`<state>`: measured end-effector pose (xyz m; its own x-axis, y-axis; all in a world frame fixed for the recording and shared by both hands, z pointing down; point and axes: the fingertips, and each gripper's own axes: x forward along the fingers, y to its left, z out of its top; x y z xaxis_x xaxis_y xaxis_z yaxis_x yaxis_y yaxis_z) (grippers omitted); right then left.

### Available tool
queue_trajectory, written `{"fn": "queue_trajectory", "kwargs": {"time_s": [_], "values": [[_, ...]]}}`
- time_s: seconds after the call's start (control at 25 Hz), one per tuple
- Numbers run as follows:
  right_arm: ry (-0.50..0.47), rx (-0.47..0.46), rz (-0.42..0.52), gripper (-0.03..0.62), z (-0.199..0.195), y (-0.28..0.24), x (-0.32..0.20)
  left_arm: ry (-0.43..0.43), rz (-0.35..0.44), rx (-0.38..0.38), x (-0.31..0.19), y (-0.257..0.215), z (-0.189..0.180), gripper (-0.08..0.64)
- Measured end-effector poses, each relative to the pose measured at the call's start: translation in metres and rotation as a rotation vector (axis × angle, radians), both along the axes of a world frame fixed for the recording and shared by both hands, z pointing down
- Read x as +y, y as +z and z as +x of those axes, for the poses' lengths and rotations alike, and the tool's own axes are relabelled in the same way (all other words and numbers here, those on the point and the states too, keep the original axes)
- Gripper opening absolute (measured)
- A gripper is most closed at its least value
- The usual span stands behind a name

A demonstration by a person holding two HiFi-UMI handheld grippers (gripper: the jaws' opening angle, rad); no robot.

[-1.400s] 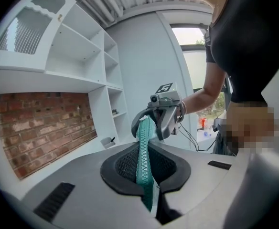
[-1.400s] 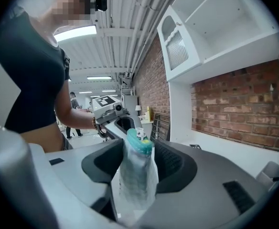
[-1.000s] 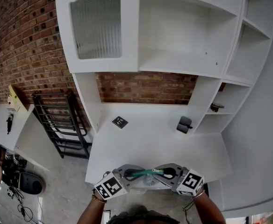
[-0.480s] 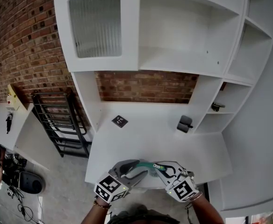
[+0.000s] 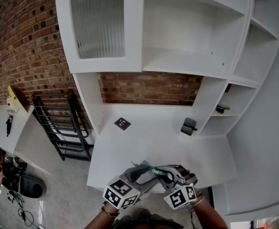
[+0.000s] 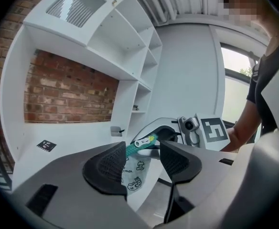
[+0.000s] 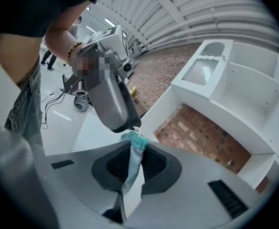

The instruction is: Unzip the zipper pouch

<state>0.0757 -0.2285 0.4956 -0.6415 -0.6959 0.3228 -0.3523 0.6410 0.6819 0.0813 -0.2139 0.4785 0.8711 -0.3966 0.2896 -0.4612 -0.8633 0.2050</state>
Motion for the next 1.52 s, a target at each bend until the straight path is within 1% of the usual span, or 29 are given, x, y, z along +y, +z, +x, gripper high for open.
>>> {"fn": "queue_trajectory", "kwargs": {"time_s": [0.16,0.24,0.32,0.48,0.56,0.68,0.88,0.92,1.2,1.28,1.36,1.44,1.52], "values": [[0.006,0.029,0.026,0.018,-0.003,-0.001,0.0,-0.013,-0.013,-0.006,-0.001,0.001,-0.001,0.215],[0.013,0.06,0.043,0.018,-0.003,0.001,0.0,-0.018,-0.022,-0.015,-0.002,0.003,0.0,0.215],[0.02,0.111,0.067,0.018,-0.003,0.005,0.0,-0.024,-0.028,-0.035,-0.002,0.007,0.0,0.215],[0.03,0.248,0.118,0.018,-0.005,0.017,0.001,-0.019,-0.017,-0.089,0.001,0.013,0.004,0.201],[0.031,0.282,0.129,0.018,-0.005,0.022,0.0,-0.018,-0.011,-0.109,0.003,0.016,0.007,0.19],[0.037,0.283,0.125,0.018,-0.002,0.025,0.001,-0.032,-0.018,-0.113,0.004,0.019,0.007,0.165],[0.056,0.282,0.12,0.018,0.001,0.027,0.0,-0.087,-0.036,-0.088,-0.001,0.018,0.0,0.082],[0.059,0.282,0.12,0.018,0.002,0.027,0.0,-0.093,-0.041,-0.083,-0.001,0.018,0.0,0.075],[0.089,0.282,0.117,0.017,0.004,0.027,-0.006,-0.087,-0.082,-0.033,0.001,0.015,0.0,0.072],[0.1,0.274,0.117,0.017,0.004,0.025,-0.008,-0.059,-0.096,-0.044,0.005,0.018,0.004,0.072],[0.106,0.27,0.123,0.017,0.002,0.021,-0.01,-0.04,-0.091,-0.062,0.008,0.021,0.008,0.072],[0.103,0.278,0.137,0.017,0.0,0.02,-0.011,-0.049,-0.079,-0.071,0.007,0.023,0.01,0.072],[0.103,0.286,0.144,0.017,0.0,0.02,-0.013,-0.061,-0.087,-0.056,0.004,0.023,0.009,0.072]]}}
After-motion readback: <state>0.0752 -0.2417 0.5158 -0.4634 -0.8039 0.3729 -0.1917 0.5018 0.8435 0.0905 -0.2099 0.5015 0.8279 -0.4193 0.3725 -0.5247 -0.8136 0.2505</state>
